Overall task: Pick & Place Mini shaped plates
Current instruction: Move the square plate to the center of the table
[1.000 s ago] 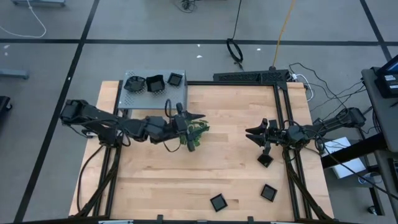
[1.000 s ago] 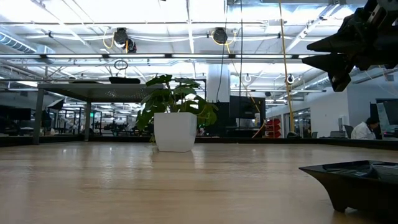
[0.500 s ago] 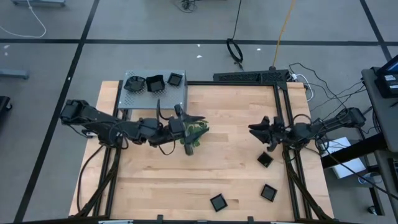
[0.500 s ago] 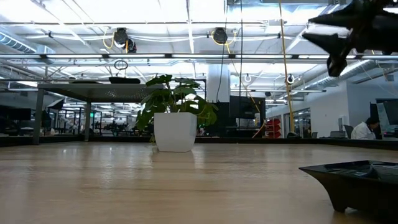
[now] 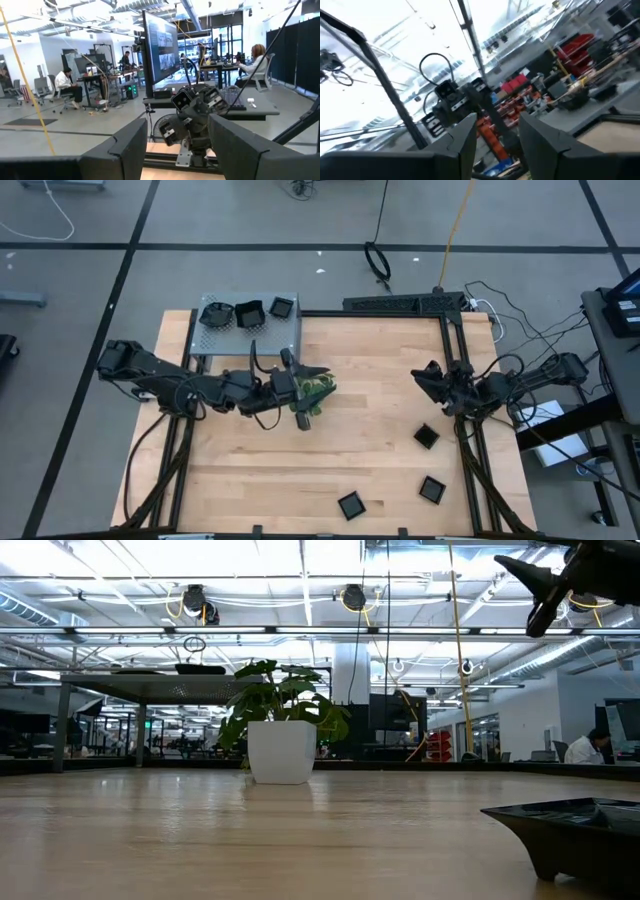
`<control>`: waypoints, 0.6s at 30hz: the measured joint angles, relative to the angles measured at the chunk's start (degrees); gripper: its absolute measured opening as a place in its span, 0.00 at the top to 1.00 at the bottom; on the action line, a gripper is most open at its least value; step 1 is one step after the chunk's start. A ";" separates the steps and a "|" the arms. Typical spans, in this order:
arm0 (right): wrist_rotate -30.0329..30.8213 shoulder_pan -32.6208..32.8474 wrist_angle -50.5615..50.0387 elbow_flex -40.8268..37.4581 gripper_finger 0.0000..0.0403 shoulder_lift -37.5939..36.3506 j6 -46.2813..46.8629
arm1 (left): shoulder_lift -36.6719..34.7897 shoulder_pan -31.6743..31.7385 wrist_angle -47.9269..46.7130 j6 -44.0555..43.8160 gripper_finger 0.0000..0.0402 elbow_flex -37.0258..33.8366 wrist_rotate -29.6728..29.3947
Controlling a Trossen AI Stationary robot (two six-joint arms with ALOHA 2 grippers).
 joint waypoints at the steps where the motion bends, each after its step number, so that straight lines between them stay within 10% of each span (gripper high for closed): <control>1: 0.91 0.00 -0.02 0.50 0.67 -0.02 -0.63 | 0.00 0.01 0.04 -0.60 0.47 0.00 -0.01; 18: 8.00 0.00 -53.33 33.16 0.67 19.20 -8.88 | -0.04 -0.22 -0.09 -1.91 0.47 0.00 -0.03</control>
